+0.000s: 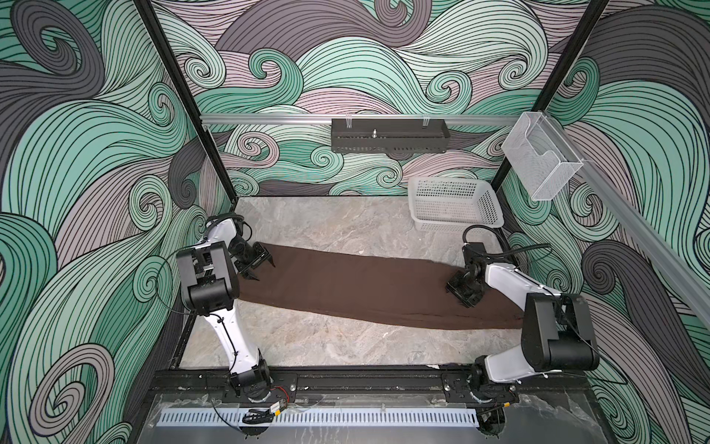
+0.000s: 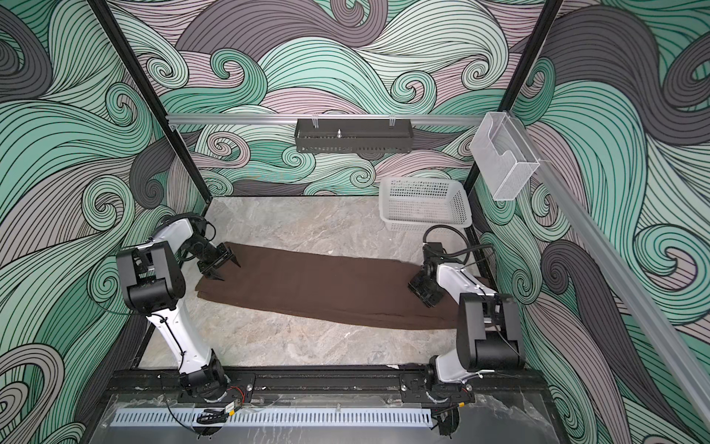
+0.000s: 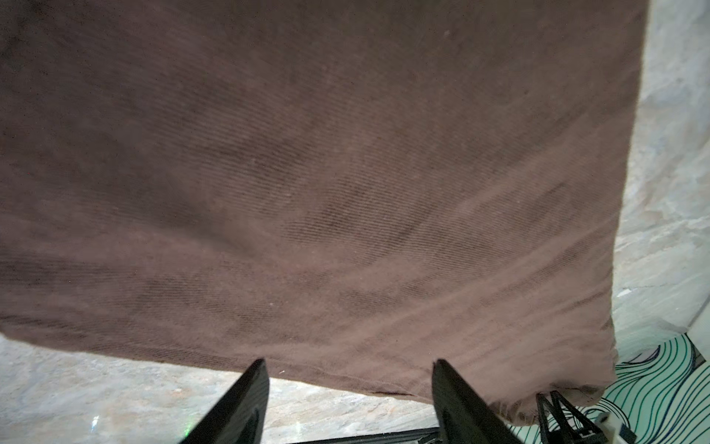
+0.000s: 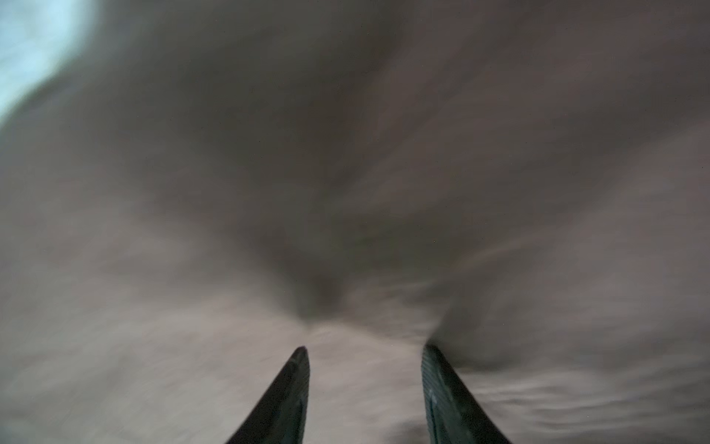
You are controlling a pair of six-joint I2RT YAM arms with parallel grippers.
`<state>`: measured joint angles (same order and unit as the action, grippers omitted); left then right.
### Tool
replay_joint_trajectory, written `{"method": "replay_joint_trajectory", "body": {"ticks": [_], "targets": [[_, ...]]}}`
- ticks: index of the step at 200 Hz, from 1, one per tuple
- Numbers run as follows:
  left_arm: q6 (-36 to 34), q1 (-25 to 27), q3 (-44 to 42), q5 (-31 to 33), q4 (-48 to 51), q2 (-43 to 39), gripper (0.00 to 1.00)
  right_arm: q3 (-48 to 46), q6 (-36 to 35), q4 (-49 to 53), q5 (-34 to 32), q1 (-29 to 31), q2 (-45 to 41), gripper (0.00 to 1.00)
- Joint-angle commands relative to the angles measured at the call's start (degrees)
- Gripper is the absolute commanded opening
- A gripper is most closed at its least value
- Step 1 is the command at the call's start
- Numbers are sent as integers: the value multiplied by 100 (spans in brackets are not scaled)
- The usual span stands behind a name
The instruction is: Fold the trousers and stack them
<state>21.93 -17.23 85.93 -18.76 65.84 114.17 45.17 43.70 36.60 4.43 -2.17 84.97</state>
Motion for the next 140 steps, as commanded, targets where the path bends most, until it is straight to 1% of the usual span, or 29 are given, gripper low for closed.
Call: {"method": "replay_joint_trajectory", "body": {"ticks": [1,15,39,63,89,111,140], "targets": [[210,-34,-133,-132,-182,-85,70,-156,-159,205,-108,-252,-328,53],[262,-23,-235,-236,-250,-96,70,-304,-130,256,-127,-369,-487,55],[268,-32,-338,-347,-314,-152,70,-610,2,253,-151,-645,-690,62],[232,-31,-341,-330,-291,-245,70,-710,-27,66,-26,-946,-442,65],[247,-49,-260,-343,-256,-393,70,-576,-73,-211,147,-1160,210,65],[233,-125,-124,-459,-214,-545,71,-430,-46,-536,333,-1241,686,62],[224,-335,17,-712,-268,-827,72,-158,-37,-815,372,-1284,988,59]]}}
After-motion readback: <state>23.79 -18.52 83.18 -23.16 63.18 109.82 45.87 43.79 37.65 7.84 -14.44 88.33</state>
